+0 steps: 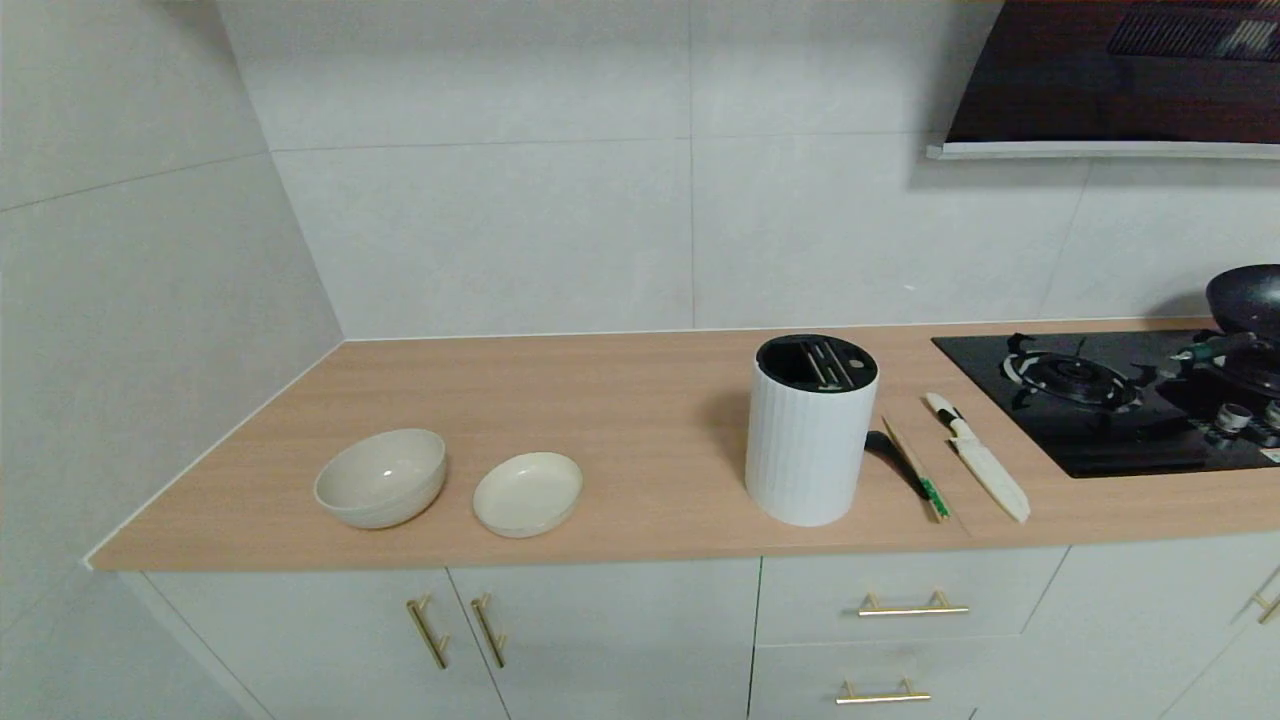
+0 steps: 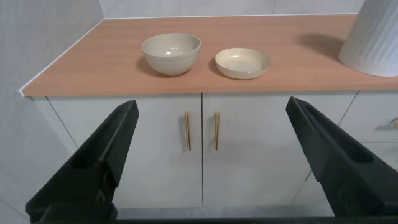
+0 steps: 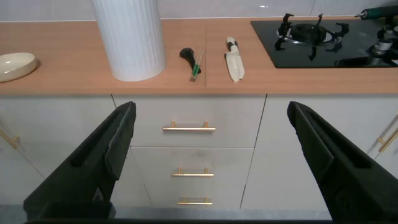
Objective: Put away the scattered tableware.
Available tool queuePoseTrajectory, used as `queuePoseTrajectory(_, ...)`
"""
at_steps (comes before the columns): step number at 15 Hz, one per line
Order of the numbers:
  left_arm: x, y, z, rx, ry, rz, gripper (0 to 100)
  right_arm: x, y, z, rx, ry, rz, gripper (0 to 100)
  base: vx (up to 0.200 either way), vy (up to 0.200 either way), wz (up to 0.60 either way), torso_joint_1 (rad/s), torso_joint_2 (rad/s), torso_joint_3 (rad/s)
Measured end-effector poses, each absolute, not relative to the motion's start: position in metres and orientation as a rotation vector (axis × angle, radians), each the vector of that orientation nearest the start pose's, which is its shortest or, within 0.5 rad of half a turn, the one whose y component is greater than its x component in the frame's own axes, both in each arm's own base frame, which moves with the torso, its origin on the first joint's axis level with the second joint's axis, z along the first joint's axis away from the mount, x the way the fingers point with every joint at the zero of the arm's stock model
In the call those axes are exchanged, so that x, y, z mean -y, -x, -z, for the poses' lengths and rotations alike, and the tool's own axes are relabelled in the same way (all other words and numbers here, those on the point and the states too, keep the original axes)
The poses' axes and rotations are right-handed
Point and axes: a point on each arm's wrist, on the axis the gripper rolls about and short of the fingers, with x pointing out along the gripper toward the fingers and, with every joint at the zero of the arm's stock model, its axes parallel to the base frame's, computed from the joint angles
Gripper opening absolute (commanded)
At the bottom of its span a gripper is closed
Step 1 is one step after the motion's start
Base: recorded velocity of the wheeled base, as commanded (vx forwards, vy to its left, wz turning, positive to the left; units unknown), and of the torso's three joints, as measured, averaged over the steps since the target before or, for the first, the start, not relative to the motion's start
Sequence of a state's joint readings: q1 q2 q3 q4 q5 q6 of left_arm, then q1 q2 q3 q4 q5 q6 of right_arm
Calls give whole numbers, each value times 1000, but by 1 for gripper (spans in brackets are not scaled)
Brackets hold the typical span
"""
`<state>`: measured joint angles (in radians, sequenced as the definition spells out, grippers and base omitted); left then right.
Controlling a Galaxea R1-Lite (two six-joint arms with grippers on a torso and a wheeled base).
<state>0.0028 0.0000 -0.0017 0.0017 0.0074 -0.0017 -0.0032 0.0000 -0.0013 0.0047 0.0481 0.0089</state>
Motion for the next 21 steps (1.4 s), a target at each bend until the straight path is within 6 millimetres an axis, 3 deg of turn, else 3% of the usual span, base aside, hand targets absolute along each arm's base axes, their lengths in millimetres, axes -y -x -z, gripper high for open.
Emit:
queuePoseTrajectory(17, 0, 23, -76, 0, 6, -10, 100, -1, 23, -76, -3, -9, -44, 100, 0, 188, 0, 2, 3, 2)
queuePoseTrajectory(21, 0, 23, -76, 0, 6, -10, 100, -1, 23, -75, -4, -9, -43, 100, 0, 0, 0, 0, 0, 0)
